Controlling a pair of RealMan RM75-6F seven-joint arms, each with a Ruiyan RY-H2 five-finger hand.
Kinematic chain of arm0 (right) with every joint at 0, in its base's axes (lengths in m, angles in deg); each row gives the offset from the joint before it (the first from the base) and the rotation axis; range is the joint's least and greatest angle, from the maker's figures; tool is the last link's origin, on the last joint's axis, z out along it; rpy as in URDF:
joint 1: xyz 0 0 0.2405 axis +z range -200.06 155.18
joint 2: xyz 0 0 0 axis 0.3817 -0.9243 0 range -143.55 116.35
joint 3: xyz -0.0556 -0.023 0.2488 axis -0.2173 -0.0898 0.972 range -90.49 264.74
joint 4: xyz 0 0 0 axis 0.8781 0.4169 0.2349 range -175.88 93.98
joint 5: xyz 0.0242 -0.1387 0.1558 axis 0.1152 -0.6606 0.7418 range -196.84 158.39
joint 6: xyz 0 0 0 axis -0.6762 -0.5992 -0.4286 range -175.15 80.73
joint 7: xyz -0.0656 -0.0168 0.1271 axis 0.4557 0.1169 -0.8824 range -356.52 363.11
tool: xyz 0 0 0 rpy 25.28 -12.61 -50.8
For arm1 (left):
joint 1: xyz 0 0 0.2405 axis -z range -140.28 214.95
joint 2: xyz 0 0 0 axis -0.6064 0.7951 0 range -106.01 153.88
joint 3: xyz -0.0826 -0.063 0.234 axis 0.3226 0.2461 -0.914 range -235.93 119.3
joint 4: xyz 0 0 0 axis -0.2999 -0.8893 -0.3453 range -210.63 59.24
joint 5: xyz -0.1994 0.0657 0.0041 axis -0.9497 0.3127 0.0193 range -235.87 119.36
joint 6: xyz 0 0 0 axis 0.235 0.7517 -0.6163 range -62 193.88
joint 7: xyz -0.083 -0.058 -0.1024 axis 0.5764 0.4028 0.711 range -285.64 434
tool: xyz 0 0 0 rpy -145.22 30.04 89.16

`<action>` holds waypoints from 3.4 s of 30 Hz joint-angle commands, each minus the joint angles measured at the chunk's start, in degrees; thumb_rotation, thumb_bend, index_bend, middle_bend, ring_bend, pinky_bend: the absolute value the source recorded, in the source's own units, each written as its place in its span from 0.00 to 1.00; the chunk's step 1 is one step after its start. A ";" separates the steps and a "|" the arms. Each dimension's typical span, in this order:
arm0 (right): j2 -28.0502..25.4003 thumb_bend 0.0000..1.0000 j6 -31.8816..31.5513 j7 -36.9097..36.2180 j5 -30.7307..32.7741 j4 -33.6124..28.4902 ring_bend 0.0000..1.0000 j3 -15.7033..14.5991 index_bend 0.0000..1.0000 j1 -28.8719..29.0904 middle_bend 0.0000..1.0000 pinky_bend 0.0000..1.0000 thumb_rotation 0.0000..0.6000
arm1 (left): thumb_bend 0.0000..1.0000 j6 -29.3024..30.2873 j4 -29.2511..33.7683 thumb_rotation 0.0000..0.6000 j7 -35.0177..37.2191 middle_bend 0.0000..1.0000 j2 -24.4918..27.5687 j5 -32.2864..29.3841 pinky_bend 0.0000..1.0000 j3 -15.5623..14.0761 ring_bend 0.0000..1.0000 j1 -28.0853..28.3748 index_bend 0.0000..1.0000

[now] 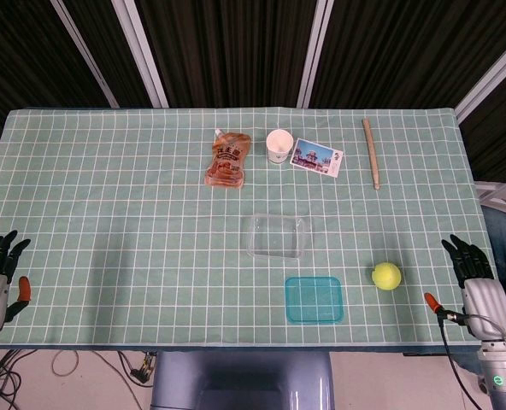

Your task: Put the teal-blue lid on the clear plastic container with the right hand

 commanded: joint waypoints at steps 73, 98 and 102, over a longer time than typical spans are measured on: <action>13.52 0.22 19.73 61.59 36.36 -32.51 0.00 -1.15 0.00 21.19 0.07 0.00 1.00 | 0.64 -2.50 1.77 1.00 -0.04 0.00 0.58 -3.52 0.00 0.44 0.00 0.41 0.11; 20.64 0.22 12.29 67.11 43.39 -29.86 0.00 -1.29 0.00 24.00 0.15 0.00 1.00 | 0.64 -2.55 1.91 1.00 0.07 0.00 0.71 -3.47 0.00 0.27 0.00 0.42 0.11; 20.99 0.22 12.59 66.63 43.67 -28.80 0.00 -1.41 0.00 24.42 0.15 0.00 1.00 | 0.64 -2.51 1.93 1.00 0.14 0.00 0.75 -3.46 0.00 0.30 0.00 0.42 0.11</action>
